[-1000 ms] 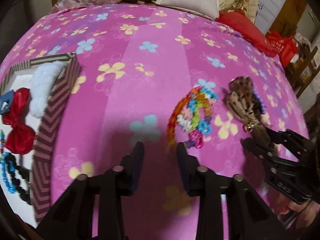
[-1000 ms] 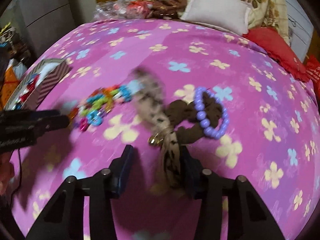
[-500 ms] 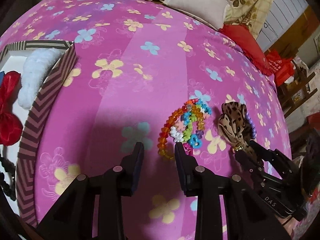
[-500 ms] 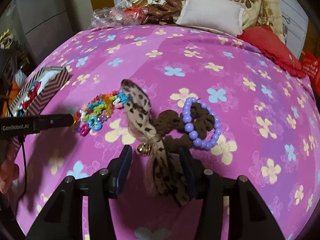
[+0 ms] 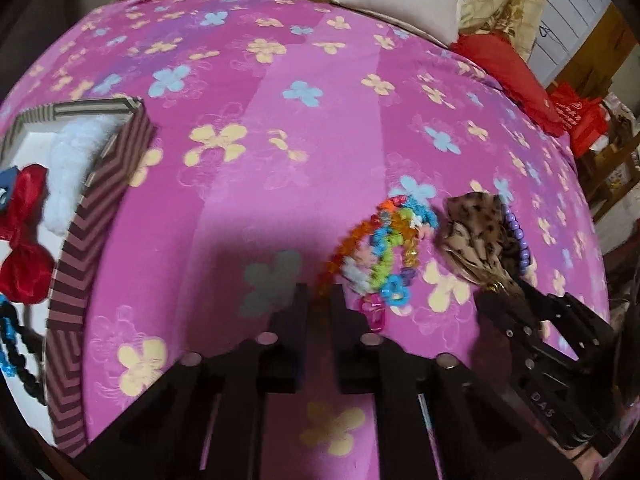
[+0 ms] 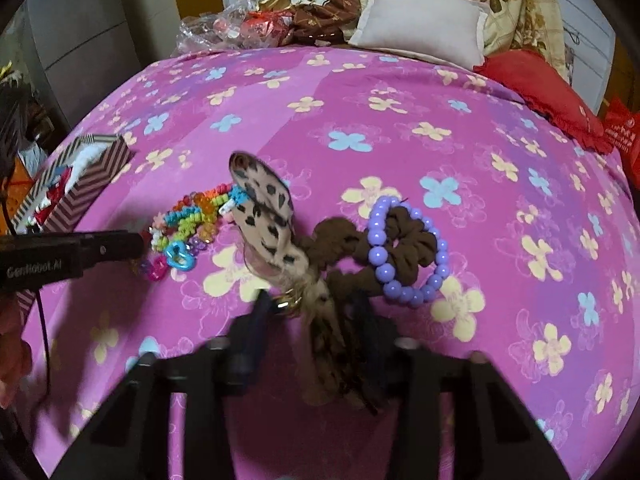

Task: Organize jewelry
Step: 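Carry the orange bracelet and leopard clip into the tray and open both grippers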

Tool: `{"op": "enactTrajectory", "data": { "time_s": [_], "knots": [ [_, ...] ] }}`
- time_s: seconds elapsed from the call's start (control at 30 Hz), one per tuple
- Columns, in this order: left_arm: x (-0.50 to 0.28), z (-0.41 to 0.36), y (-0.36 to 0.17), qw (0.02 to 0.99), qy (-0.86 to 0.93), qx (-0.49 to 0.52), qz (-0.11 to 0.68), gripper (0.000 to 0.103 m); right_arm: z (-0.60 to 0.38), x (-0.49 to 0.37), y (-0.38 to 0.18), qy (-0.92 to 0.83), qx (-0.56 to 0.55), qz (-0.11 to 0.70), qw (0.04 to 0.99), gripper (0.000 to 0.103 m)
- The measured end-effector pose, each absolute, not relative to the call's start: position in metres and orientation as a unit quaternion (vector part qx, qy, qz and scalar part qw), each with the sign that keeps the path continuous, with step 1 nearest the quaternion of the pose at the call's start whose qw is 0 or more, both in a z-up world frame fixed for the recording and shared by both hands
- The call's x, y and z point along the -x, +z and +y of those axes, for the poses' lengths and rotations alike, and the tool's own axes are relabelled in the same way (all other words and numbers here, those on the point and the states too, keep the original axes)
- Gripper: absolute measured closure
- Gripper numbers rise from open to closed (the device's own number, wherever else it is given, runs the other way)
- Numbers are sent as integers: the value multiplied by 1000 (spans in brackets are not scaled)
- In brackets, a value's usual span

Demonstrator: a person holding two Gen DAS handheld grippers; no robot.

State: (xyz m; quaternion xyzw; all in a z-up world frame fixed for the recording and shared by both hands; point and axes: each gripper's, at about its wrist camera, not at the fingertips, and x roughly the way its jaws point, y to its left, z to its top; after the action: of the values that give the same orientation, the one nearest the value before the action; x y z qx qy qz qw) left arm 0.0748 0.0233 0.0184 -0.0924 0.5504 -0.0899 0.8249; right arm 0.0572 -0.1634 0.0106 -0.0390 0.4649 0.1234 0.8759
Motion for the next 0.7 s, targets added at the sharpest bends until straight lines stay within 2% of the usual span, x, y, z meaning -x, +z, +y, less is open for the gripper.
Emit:
{"op": "enactTrajectory", "data": {
  "time_s": [0.03, 0.07, 0.13, 0.17, 0.7],
  "knots": [
    [-75, 24, 18, 824, -92, 94, 551, 100, -161, -55, 10, 126, 42, 466, 875, 73],
    [-74, 26, 18, 823, -95, 96, 552, 100, -159, -53, 11, 131, 42, 465, 874, 82],
    [-70, 29, 20, 824, -94, 100, 550, 101, -157, -48, 14, 136, 38, 459, 877, 87],
    [-68, 31, 22, 826, -92, 101, 546, 101, -157, -45, 16, 136, 37, 456, 879, 95],
    [-34, 47, 109, 867, -111, 95, 476, 101, -163, 4, 68, 173, -30, 416, 892, 96]
  ]
}}
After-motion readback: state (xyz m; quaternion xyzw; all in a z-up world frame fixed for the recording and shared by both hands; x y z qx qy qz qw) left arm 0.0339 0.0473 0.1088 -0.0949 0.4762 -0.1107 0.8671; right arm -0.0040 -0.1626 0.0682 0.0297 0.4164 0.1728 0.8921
